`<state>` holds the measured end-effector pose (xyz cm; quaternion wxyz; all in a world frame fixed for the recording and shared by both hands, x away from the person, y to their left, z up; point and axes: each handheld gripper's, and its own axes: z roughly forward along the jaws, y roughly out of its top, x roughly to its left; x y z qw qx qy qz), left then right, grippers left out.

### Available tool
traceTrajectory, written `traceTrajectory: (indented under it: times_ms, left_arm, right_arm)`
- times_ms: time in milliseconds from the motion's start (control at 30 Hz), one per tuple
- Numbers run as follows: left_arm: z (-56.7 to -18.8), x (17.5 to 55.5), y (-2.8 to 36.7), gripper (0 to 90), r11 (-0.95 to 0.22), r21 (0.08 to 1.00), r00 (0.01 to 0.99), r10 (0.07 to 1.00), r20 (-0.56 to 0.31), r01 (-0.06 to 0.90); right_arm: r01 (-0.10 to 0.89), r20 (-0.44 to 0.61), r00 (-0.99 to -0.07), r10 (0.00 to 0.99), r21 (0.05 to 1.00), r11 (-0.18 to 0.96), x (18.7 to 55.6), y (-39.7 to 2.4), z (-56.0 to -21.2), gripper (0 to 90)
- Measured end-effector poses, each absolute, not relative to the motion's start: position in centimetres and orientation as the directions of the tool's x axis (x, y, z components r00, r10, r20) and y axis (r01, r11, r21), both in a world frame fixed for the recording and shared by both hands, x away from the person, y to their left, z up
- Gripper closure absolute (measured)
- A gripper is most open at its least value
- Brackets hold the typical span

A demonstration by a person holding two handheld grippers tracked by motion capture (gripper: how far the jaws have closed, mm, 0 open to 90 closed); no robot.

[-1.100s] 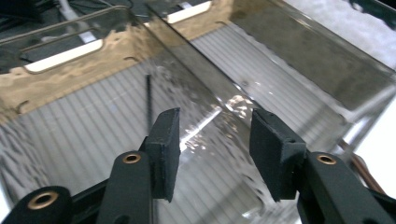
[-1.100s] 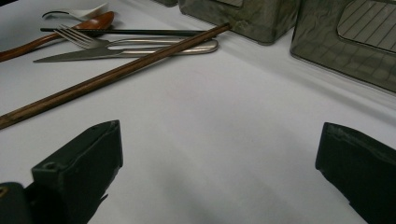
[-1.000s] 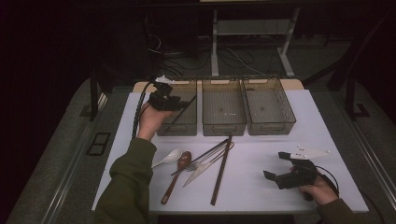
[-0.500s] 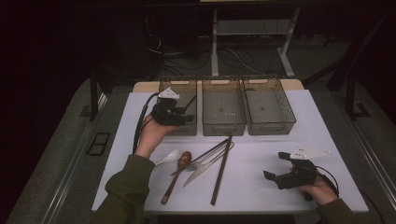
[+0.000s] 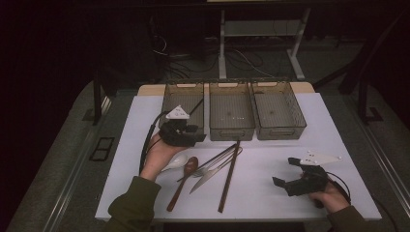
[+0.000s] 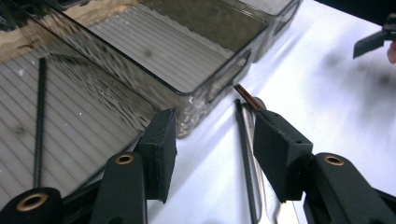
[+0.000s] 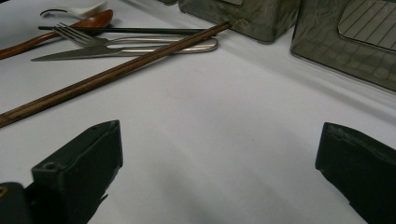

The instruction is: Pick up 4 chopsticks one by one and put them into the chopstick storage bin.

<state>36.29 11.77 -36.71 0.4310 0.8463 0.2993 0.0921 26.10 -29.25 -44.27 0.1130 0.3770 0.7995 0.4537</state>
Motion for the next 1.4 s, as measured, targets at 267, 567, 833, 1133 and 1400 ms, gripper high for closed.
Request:
traceTrajectory:
  times_ms: [267, 567, 833, 1133, 1400]
  left_arm:
    - [-38.0, 34.7, 11.7, 48.5, -0.451, 0.789, 0.812, 0.574, -0.102, 0.418]
    - [-40.0, 33.3, 11.7, 50.6, -0.466, 0.773, 0.817, 0.566, -0.113, 0.43]
    - [-41.1, 33.5, 11.2, 58.6, -0.495, 0.748, 0.825, 0.551, -0.122, 0.441]
    - [-42.3, 33.5, 10.3, 68.7, -0.518, 0.722, 0.827, 0.545, -0.136, 0.46]
    - [-43.0, 33.7, 9.9, 73.3, -0.537, 0.705, 0.829, 0.544, -0.131, 0.464]
  right_arm:
    - [0.497, 0.159, -0.692, 0.704, 0.812, 0.306, 26.1, -29.2, -44.3, 0.5]
    - [0.495, 0.156, -0.69, 0.706, 0.814, 0.304, 26.1, -29.2, -44.3, 0.4]
    - [0.494, 0.155, -0.692, 0.705, 0.814, 0.307, 26.1, -29.2, -44.3, 0.4]
    - [0.497, 0.153, -0.691, 0.706, 0.811, 0.31, 26.2, -29.1, -44.4, 0.4]
    - [0.497, 0.153, -0.691, 0.707, 0.81, 0.311, 26.2, -29.1, -44.4, 0.4]
